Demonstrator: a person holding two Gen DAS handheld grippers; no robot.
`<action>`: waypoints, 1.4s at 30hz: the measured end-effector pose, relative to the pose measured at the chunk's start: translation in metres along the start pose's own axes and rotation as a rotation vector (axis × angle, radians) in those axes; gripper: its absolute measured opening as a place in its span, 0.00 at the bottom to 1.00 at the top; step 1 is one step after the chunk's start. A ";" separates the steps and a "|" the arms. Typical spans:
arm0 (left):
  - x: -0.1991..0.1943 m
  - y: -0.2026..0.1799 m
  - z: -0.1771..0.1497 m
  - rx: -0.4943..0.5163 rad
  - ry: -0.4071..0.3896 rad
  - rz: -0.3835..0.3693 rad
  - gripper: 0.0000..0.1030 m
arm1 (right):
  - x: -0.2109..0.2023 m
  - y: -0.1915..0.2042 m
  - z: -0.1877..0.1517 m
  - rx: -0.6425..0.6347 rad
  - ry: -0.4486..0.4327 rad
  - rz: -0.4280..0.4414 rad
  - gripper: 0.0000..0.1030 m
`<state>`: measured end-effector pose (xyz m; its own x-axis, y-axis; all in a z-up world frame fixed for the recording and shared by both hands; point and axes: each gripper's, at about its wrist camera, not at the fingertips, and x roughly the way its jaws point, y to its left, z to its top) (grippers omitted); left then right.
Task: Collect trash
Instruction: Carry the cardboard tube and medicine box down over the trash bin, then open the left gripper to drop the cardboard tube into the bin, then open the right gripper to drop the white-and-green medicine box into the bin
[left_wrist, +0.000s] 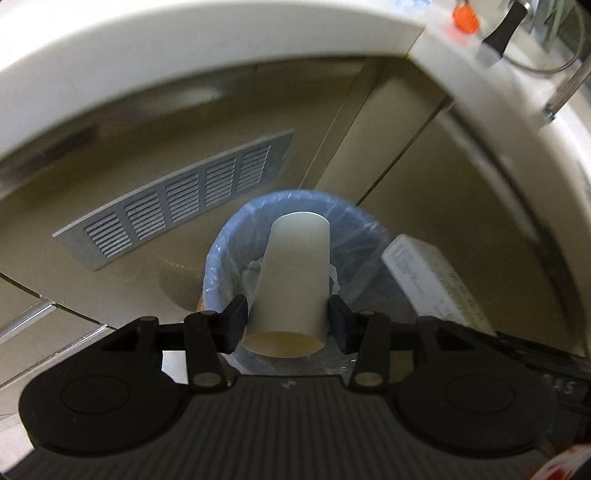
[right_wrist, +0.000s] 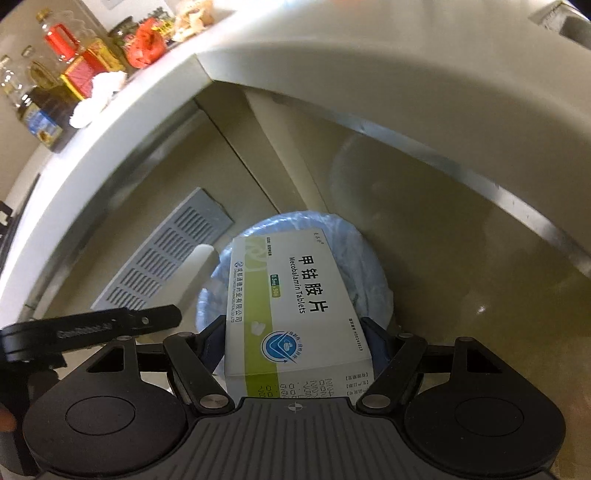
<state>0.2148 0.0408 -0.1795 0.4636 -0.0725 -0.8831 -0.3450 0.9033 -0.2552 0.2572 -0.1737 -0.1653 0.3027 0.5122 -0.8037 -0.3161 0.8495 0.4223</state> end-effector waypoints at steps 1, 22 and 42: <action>0.005 0.002 -0.001 0.000 0.008 0.007 0.43 | 0.002 -0.001 -0.001 0.005 0.001 -0.005 0.72; 0.056 0.018 0.004 -0.017 0.021 0.044 0.53 | 0.022 -0.001 -0.003 0.030 -0.015 -0.053 0.72; 0.035 0.032 0.001 -0.014 0.001 0.037 0.53 | 0.052 0.007 0.001 -0.029 0.016 -0.033 0.72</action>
<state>0.2209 0.0678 -0.2179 0.4499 -0.0397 -0.8922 -0.3732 0.8993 -0.2282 0.2713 -0.1410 -0.2032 0.2989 0.4815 -0.8239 -0.3318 0.8620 0.3834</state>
